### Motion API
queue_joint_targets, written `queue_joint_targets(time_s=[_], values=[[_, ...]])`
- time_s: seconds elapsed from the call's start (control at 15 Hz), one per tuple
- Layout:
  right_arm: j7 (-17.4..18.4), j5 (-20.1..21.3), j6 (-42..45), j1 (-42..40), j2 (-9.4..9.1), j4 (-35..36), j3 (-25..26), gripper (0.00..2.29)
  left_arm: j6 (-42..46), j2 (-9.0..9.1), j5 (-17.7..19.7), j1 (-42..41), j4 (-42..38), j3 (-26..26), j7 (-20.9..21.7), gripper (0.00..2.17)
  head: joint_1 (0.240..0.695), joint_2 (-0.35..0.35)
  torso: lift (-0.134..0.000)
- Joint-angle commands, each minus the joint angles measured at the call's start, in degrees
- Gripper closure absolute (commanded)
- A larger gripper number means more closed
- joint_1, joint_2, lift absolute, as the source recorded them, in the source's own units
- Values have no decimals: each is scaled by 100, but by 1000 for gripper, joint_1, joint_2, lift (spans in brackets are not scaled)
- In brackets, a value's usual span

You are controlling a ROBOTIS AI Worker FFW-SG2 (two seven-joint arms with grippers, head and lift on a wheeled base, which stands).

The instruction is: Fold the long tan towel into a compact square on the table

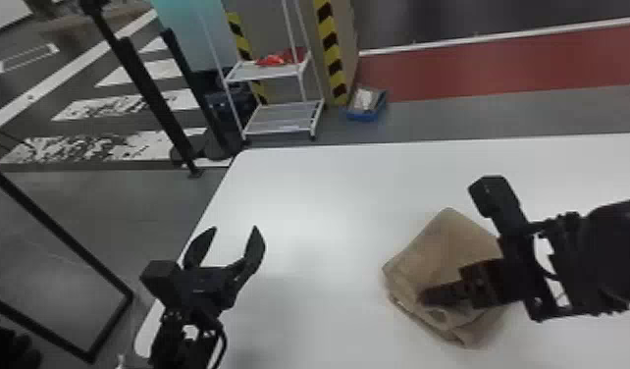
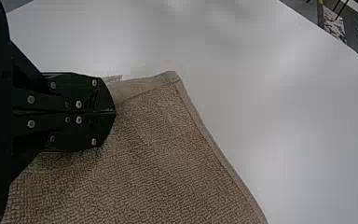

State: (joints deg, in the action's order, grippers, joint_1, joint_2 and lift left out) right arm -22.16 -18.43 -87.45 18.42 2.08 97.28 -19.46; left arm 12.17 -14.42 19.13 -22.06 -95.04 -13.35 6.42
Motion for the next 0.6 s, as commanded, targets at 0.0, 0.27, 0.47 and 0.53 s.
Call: queue_joint_targets(time_s=[0.0, 0.27, 0.47, 0.53], values=[[-7, -38, -75, -242, 126, 389, 355, 2108, 0, 9, -5, 8, 12, 26, 0, 147, 695, 350, -123], [-297, -301, -263, -752, 336, 1259, 1199, 2108, 0, 9, -5, 8, 12, 43, 0, 147, 695, 350, -123], [-438, -468, -263, -1253, 583, 1909, 1937, 2108, 0, 18, -14, 17, 12, 52, 0, 147, 695, 350, -123], [-473, -477, -263, -1385, 653, 2058, 2148, 2108, 0, 18, -14, 17, 12, 61, 0, 147, 695, 350, -123]])
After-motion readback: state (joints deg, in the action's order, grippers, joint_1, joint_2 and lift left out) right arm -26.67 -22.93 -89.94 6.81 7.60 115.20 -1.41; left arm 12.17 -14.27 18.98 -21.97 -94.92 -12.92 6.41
